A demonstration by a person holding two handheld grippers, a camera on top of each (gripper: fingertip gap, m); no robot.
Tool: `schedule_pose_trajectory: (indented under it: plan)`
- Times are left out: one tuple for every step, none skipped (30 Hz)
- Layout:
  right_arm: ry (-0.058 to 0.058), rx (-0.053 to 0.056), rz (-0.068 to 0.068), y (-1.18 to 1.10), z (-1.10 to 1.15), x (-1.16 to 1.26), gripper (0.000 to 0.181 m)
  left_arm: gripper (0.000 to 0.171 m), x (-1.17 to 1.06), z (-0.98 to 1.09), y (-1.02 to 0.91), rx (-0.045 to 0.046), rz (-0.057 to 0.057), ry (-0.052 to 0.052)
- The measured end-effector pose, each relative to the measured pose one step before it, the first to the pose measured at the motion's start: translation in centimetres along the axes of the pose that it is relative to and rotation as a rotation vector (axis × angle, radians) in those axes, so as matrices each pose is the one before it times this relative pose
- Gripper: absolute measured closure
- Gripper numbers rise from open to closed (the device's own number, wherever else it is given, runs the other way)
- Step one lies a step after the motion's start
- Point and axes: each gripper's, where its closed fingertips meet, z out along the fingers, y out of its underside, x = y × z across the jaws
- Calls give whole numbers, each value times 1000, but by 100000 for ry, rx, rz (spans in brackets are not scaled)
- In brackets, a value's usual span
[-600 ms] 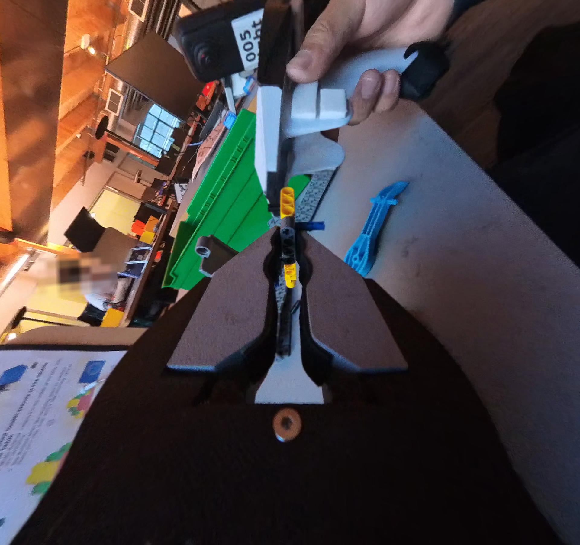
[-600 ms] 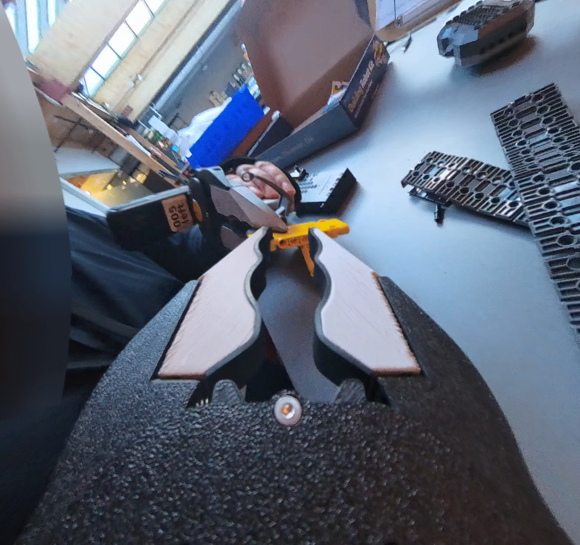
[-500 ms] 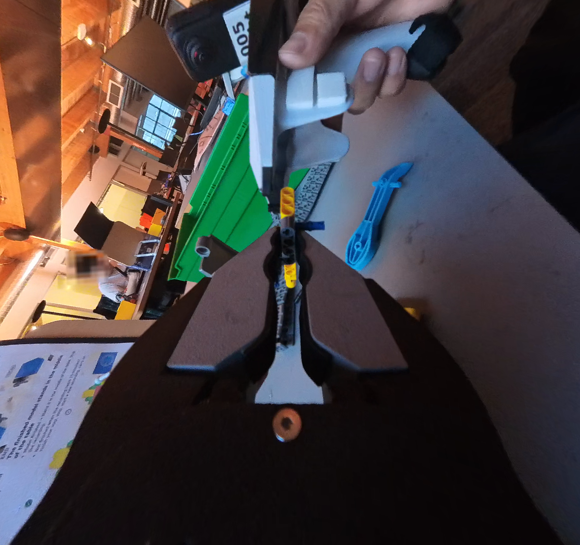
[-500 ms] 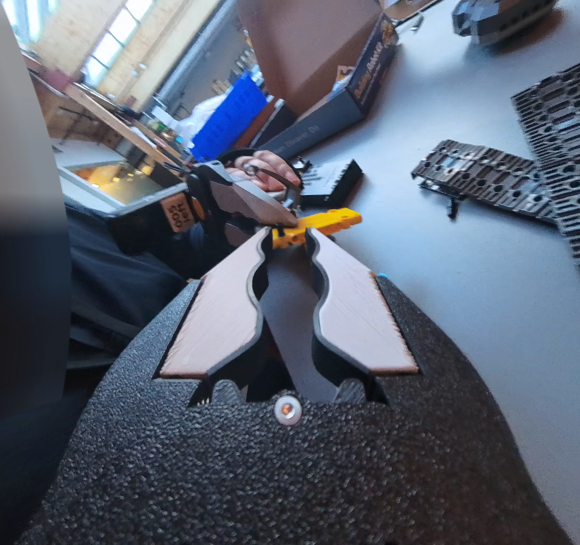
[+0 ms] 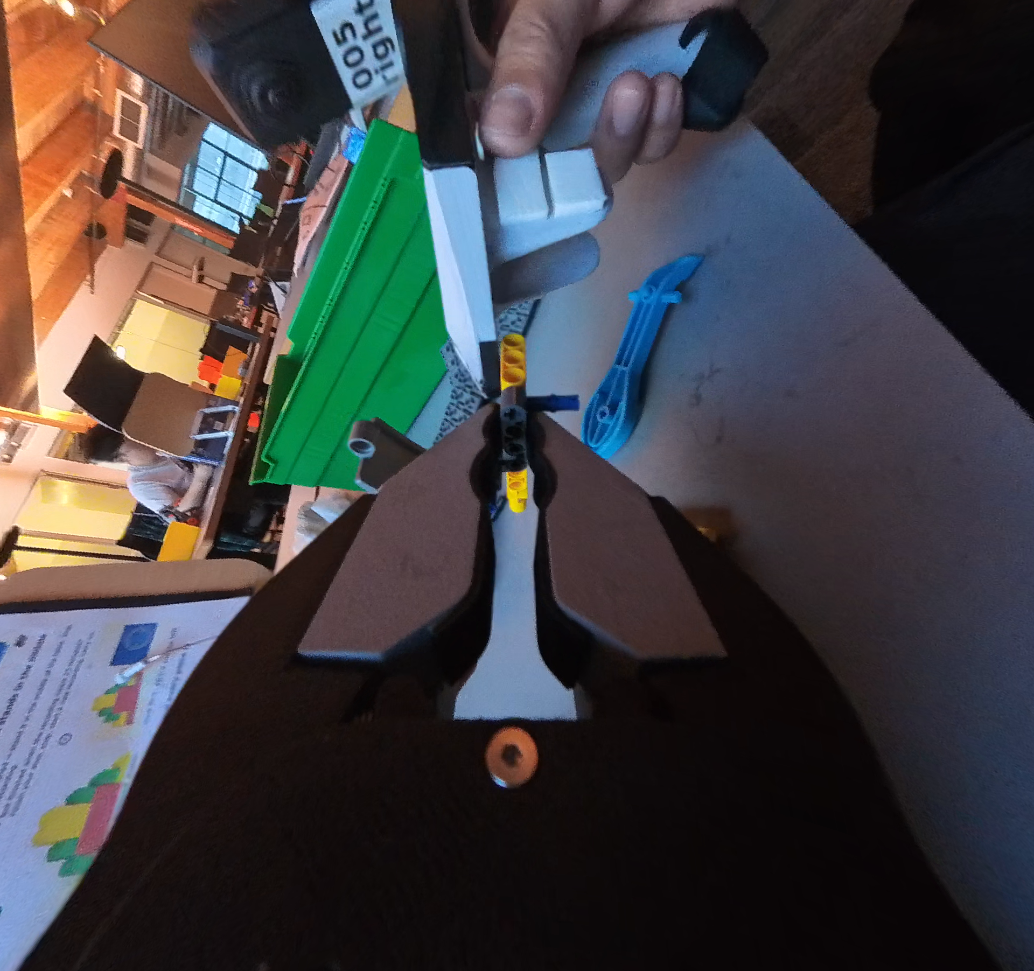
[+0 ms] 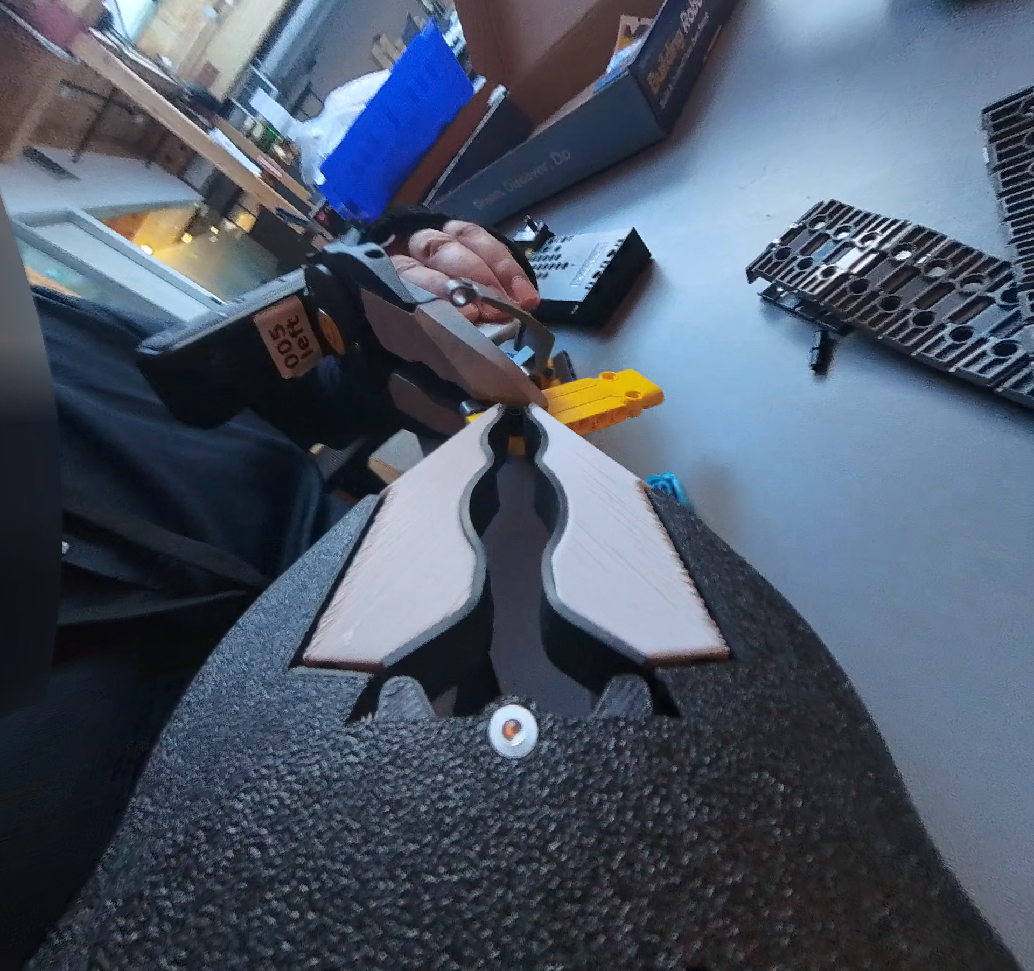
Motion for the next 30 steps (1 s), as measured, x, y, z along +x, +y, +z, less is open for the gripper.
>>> schedule_pose_trajectory:
  plan:
    - [2034,-404,-1191,17,85,248,181,166,47,84,209,-955,-1972,493]
    - [1344,952,-710,-145,88,179,181,166,-98,55,166,-1206,-1293,-141]
    - [534,2156,312,-273,79,123,181,166,-198,71,168,-1545,-2,-1246]
    - [-136,2797,1046,-334,118,85,181,165,-191,102,157,-1364,671,-1659]
    - [-369,2996,1101,-335,128,76,181,163,-124,127,155,-1313,820,-1568]
    - [157,3251,863,-362,103,163,181,163,-276,90,221,-2563,53,-2104]
    - [202,3310,886,-387,82,171,181,163,-304,7,213,-3483,-831,-796]
    - [-99,2813,1112,-345,185,94,181,164,-251,-116,215,-3338,-1589,388]
    - [329,2672,931,-377,267,131,181,165,-389,-30,279,-709,-311,-1356]
    - [899,2746,568,-416,288,206,181,165,-349,99,363,236,-797,-1002]
    - [236,2508,1056,-399,276,185,181,165,-288,54,252,-882,-3107,81]
    - [-981,2597,1923,-392,274,61,181,164,-359,-55,154,-1606,-759,-1027]
    - [-581,2400,1344,-343,279,63,181,164,-298,-11,203,-1420,493,-1631]
    - [468,1789,421,-229,294,149,181,165,-158,45,312,-1685,26,-736]
    - [20,1789,592,-255,285,59,181,165,-266,-41,150,-508,-1334,-619]
    - [-478,2127,455,-336,283,-78,181,165,-337,-110,70,-211,-2199,-445]
    - [-64,1633,-266,-333,291,-68,181,165,-369,-72,76,44,-1166,-1242]
    - [426,844,-618,-288,304,-17,181,164,-307,-10,148,-728,-1694,-1138]
    - [327,1389,-594,-345,267,-53,181,164,-150,-83,33,125,-715,272]
    - [443,8908,297,-1663,-308,14,181,166,2479,-443,-574,4028,3436,16447]
    - [79,13787,1766,-3476,-1135,265,181,166,3590,136,-1586,6916,107,10526]
    - [-340,9143,-570,-3803,-987,186,181,165,3058,830,-381,-3955,15450,2094]
    - [794,153,-6151,-2237,-197,-103,181,165,552,265,-998,685,15625,-5543]
    - [1553,-7171,-7754,-269,327,-299,181,166,-1351,45,-26,1759,-6974,-4231]
    - [1193,-5809,-5908,367,380,-541,181,165,-2055,-146,903,-271,-13326,-2083]
    - [264,-5062,-3629,759,381,-592,181,165,-2051,-280,926,-1144,-9333,-3215]
    - [144,-4922,-2021,966,336,-405,181,166,-1441,-274,475,428,-2705,-4033]
    - [375,-2233,-1664,727,149,-254,181,165,-435,-134,348,-292,730,-1957]
    - [-380,-1613,-1108,658,45,-220,181,165,160,15,320,-1031,1991,-848]
    - [-1144,-2832,194,805,23,-148,181,166,225,21,113,-79,1412,-995]
